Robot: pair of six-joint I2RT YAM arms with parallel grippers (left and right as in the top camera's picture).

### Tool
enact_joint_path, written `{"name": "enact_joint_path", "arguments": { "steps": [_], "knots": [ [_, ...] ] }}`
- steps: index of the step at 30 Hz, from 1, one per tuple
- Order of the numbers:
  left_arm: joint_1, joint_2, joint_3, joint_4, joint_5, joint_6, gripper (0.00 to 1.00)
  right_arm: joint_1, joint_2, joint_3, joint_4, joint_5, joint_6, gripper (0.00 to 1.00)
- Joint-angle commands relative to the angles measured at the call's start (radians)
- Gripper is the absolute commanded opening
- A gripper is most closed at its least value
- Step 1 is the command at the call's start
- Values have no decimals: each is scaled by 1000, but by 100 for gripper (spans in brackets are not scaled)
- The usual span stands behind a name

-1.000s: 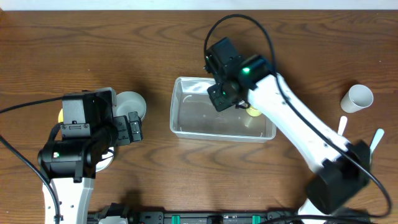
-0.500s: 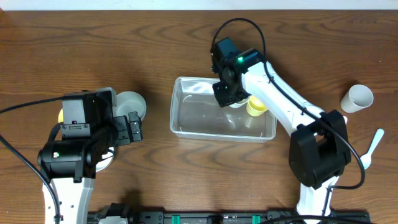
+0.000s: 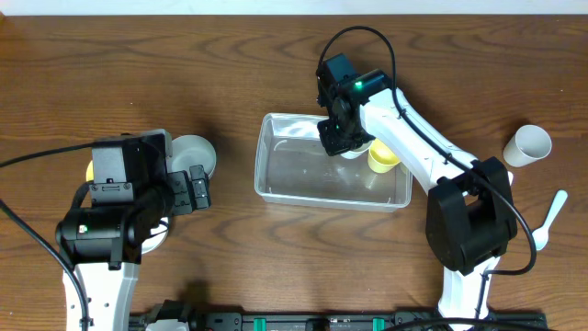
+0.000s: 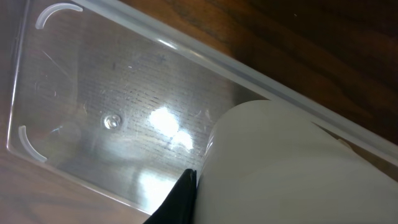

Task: Pack container
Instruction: 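Place the white cup in the container beside the yellow cup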

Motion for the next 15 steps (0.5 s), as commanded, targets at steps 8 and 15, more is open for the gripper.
{"name": "enact_joint_path", "arguments": {
  "steps": [8,15],
  "knots": [
    [-4,6,20,-2,2,-9,98,-2,12,-76,51,-1,10,8],
    [-4,6,20,-2,2,-9,98,-2,12,-85,66,-1,5,35]
  ]
}}
